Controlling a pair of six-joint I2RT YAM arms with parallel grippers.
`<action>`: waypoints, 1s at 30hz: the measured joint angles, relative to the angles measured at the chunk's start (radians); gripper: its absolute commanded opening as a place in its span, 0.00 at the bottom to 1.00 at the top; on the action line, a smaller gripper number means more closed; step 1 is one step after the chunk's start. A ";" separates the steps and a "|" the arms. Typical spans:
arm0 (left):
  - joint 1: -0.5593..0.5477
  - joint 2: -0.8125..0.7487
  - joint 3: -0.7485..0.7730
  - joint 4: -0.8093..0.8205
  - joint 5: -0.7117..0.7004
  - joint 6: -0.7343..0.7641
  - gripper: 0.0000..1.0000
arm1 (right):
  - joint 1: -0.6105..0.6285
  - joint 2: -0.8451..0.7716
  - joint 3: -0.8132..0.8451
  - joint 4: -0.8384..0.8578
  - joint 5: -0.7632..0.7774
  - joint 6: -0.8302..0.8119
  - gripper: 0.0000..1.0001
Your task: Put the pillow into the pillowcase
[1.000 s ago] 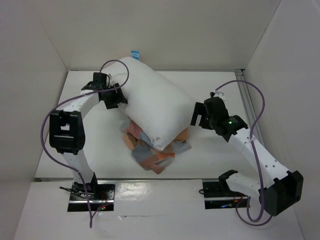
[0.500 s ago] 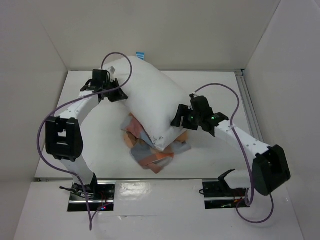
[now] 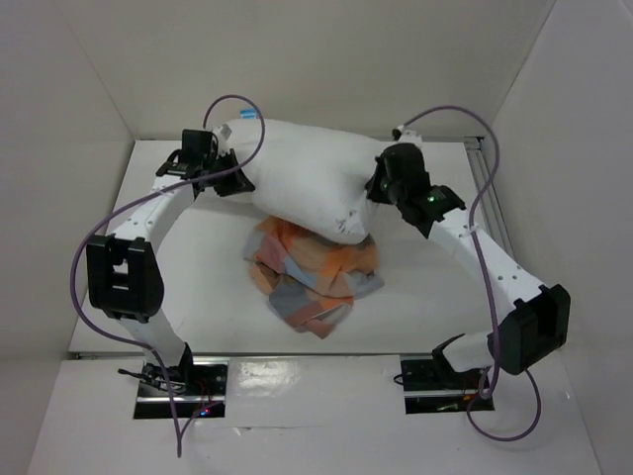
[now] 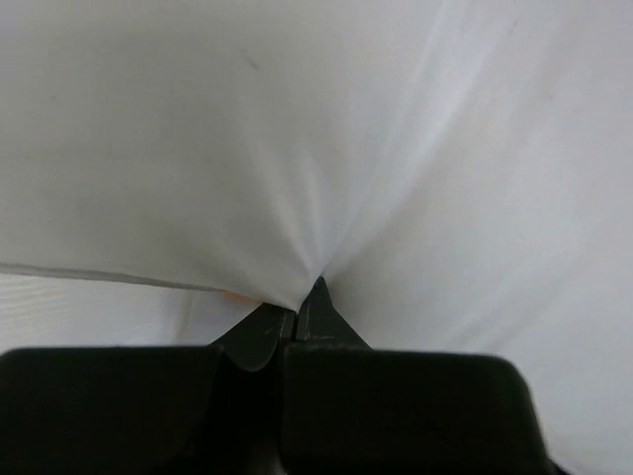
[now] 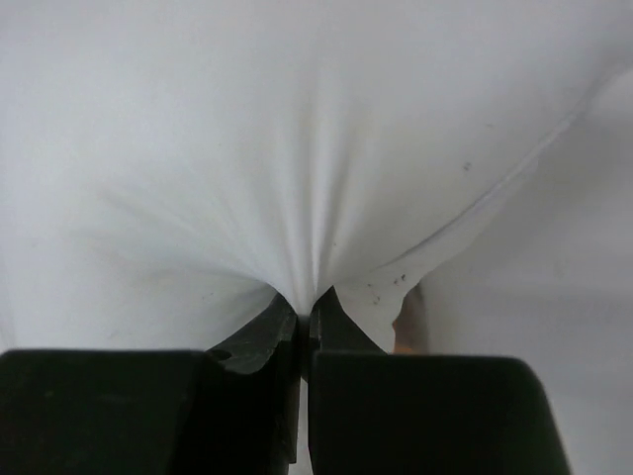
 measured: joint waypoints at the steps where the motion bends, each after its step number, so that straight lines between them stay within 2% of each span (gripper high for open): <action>1: -0.004 0.000 0.015 -0.007 0.008 -0.001 0.00 | -0.021 0.006 0.043 0.000 0.024 -0.019 0.00; 5: -0.055 0.001 0.091 -0.023 0.066 -0.006 0.01 | -0.167 0.065 0.173 0.040 0.068 -0.067 0.00; 6: -0.070 0.002 0.109 -0.026 0.077 -0.008 0.24 | -0.208 0.091 0.186 0.050 0.073 -0.073 0.00; 8: -0.108 0.008 0.142 -0.034 0.097 -0.002 0.51 | -0.280 0.157 0.206 0.058 0.085 -0.084 0.00; 9: -0.120 0.008 0.154 -0.047 0.097 0.009 0.69 | -0.308 0.192 0.212 0.056 0.092 -0.087 0.06; 10: -0.127 0.007 0.161 -0.063 0.096 0.021 0.85 | -0.338 0.237 0.219 0.052 0.095 -0.090 0.55; 11: -0.132 0.000 0.163 -0.079 0.085 0.034 0.91 | -0.365 0.284 0.229 0.039 0.103 -0.085 0.72; 12: -0.133 -0.008 0.161 -0.099 0.068 0.043 0.95 | -0.389 0.326 0.234 0.031 0.118 -0.093 0.82; 14: -0.134 -0.048 0.134 -0.142 0.023 0.060 0.97 | -0.428 0.377 0.233 0.012 0.141 -0.093 0.93; 16: -0.134 -0.107 0.093 -0.183 -0.018 0.077 0.95 | -0.449 0.381 0.230 0.001 0.159 -0.092 0.95; 17: -0.134 -0.139 0.074 -0.206 -0.037 0.082 0.87 | -0.449 0.369 0.230 0.002 0.166 -0.090 0.95; 22: -0.138 -0.364 -0.124 -0.239 -0.151 0.064 0.69 | -0.393 0.244 0.226 0.004 0.200 -0.106 1.00; 24: -0.155 -0.449 -0.229 -0.247 -0.201 0.034 0.69 | -0.363 0.183 0.226 0.005 0.212 -0.120 1.00; 26: -0.188 -0.537 -0.361 -0.226 -0.227 -0.006 0.73 | -0.335 0.129 0.226 0.009 0.216 -0.134 1.00; 28: -0.231 -0.624 -0.498 -0.208 -0.225 -0.041 0.80 | -0.311 0.089 0.228 0.011 0.215 -0.149 1.00; 29: -0.258 -0.665 -0.562 -0.201 -0.214 -0.063 0.88 | -0.300 0.074 0.229 0.012 0.214 -0.160 1.00; 30: -0.282 -0.694 -0.612 -0.192 -0.208 -0.085 0.90 | -0.289 0.066 0.234 0.010 0.212 -0.171 1.00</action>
